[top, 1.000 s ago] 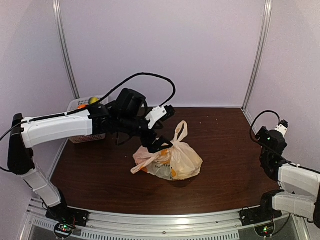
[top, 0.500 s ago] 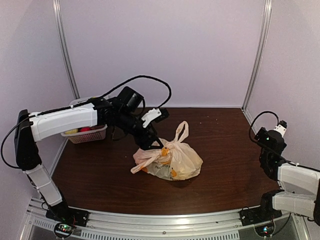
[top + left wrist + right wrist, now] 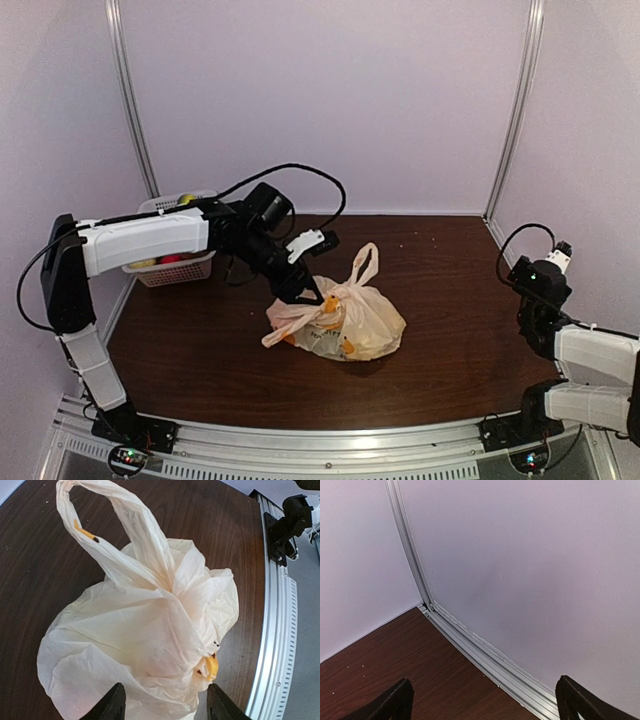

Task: Untie the knot of the plastic bag and take out the fruit
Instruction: Place the takeout bag at the center of the board, then untie the bag handles from the takeout bag.

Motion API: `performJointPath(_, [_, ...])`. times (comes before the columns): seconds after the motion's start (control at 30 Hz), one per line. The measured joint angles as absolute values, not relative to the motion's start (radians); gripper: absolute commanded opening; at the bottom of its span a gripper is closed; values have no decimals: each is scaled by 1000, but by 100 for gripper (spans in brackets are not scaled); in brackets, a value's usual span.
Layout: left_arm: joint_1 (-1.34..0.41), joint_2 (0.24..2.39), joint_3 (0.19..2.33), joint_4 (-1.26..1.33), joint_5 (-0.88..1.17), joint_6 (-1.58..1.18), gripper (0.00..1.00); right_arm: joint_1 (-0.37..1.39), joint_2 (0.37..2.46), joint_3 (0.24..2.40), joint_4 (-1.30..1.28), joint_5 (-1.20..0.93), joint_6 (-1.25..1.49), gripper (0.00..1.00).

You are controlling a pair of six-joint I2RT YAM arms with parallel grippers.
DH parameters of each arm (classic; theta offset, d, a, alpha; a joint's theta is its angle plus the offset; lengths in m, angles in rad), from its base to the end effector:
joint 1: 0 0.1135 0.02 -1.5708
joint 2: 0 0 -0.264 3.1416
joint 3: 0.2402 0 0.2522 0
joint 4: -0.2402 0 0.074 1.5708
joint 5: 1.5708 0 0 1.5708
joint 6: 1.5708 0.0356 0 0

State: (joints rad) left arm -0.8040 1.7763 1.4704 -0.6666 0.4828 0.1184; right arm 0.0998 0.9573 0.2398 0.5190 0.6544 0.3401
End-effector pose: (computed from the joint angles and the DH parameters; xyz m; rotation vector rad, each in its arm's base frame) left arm 0.2552 -0.2887 0.2682 1.3359 2.2439 -0.8737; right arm 0.1935 -0.0024 0.1933 0.6615 1.6035 -0.2550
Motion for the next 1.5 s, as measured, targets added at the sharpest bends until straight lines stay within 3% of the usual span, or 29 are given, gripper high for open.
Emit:
performJointPath(0.43, [-804, 1814, 1481, -665, 542, 79, 8, 100, 962, 245, 513, 654, 340, 100])
performJointPath(0.53, [-804, 1814, 1481, -662, 556, 72, 0, 100, 956, 245, 510, 648, 340, 96])
performJointPath(0.97, [-804, 1789, 1457, -569, 583, -11, 0, 149, 862, 245, 539, 411, 238, 83])
performJointPath(1.17, [-804, 1747, 1421, -523, 561, -60, 0, 302, 856, 303, 442, 313, 186, 85])
performJointPath(1.23, [-804, 1733, 1403, -507, 553, -79, 0, 381, 850, 340, 390, 291, 176, 92])
performJointPath(1.5, [-804, 1709, 1369, -469, 482, -125, 0, 625, 833, 459, 246, 142, 211, 93])
